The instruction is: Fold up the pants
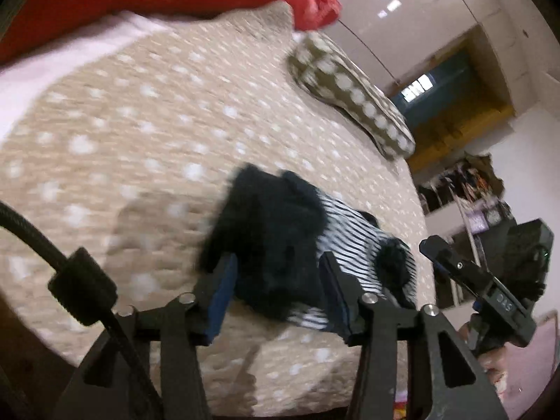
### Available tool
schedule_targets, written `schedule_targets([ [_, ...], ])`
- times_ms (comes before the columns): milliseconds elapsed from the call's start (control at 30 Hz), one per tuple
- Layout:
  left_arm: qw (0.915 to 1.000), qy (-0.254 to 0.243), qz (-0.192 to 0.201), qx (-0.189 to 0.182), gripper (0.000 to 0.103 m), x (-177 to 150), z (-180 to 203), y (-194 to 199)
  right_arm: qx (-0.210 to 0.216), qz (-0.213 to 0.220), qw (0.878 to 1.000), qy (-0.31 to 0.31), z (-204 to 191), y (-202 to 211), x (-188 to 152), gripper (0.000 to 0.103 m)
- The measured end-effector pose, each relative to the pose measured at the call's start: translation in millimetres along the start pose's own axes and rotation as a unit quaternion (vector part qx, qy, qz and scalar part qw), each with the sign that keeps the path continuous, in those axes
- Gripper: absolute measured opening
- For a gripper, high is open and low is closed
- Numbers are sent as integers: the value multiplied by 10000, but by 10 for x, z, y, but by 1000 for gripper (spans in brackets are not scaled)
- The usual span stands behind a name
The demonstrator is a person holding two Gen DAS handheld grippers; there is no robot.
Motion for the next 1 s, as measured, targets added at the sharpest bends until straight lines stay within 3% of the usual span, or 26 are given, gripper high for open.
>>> schedule_targets([
  [200, 9986, 474, 189, 156, 49, -13, -478, 246, 395, -730, 9960, 330, -696, -685, 8, 69],
  [300, 9968, 699, 321, 194, 49, -11, -673, 373, 355, -878, 9944, 461, -947, -883, -65, 74],
  [400, 9949, 882, 432, 222, 50, -10, -859, 500, 114, -867, 9927, 826, -1156, -1046, -198, 81],
  [533, 9943, 937, 454, 236, 50, -26, -933, 542, -524, -731, 9849, 1481, -1295, -1197, -367, 81],
  [633, 9947, 907, 422, 260, 50, -31, -912, 525, -654, -525, 9827, 1652, -1303, -1200, -422, 81],
  [667, 9949, 881, 412, 259, 50, -36, -884, 522, -651, -467, 9825, 1681, -1303, -1193, -426, 75],
  [700, 9951, 861, 407, 256, 50, -45, -857, 521, -643, -430, 9827, 1681, -1294, -1192, -423, 50],
  [733, 9955, 827, 392, 256, 50, -50, -831, 517, -611, -424, 9845, 1590, -1260, -1171, -406, 35],
  [800, 9960, 769, 368, 280, 50, -61, -772, 510, -411, -327, 9900, 1306, -1177, -1075, -340, 23],
  [1000, 9979, 569, 211, 206, 50, -78, -514, 417, 200, 156, 9983, 517, -897, -675, -187, 20],
])
Point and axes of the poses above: each gripper's, at about its wrist camera, not at the fingertips, and y roughly against the way its jaws point, z to its right, x to its top, the point moved 4 cm from there along -y, roughly the way its jaws point, and after that the axes turned 2 degrees about -z, right-handed, at the moved point
